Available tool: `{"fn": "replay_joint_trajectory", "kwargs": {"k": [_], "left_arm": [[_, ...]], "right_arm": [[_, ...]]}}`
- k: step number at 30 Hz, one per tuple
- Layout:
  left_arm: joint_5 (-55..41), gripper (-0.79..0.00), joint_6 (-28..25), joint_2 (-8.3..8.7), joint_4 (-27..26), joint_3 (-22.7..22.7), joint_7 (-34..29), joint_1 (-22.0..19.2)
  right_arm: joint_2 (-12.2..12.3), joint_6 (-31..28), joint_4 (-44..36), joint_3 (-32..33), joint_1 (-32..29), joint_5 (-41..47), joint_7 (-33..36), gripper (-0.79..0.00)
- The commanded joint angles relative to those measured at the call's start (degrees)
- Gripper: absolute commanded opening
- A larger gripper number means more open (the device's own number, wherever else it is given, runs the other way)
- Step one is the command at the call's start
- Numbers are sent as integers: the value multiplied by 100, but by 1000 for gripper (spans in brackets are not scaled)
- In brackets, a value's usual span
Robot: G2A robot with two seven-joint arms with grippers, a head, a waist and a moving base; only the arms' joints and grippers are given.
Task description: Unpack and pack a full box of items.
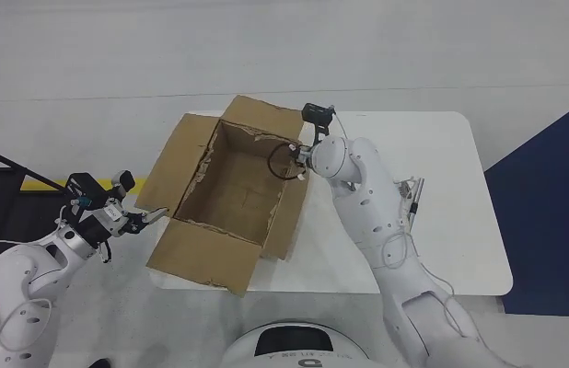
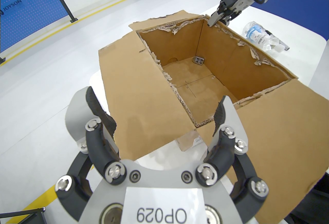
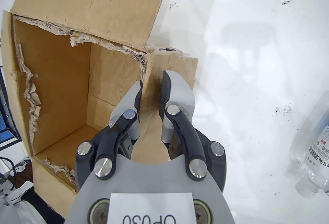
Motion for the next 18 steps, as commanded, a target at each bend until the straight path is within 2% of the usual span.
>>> {"fn": "replay_joint_trajectory", "kwargs": {"k": [1,5,11,18], "left_arm": [[78,0,249,-3,69,21,-134,-63],[-22,0,208,3,347,397,-548,-427],[-972,0,-66,-3,991,1024,-1280,-1048],[-2183,0,-309,33,1370,1343,-2070,-1395]], "right_arm": [[14,-31,-327,34,-218,65,-156,0],[66,-72,-1097,136,-796,69,-476,0],[152,-177,-2253,462,-1844,289,-1080,0],[240,-471,-3069,808,-2778,594,-1595,0]]}}
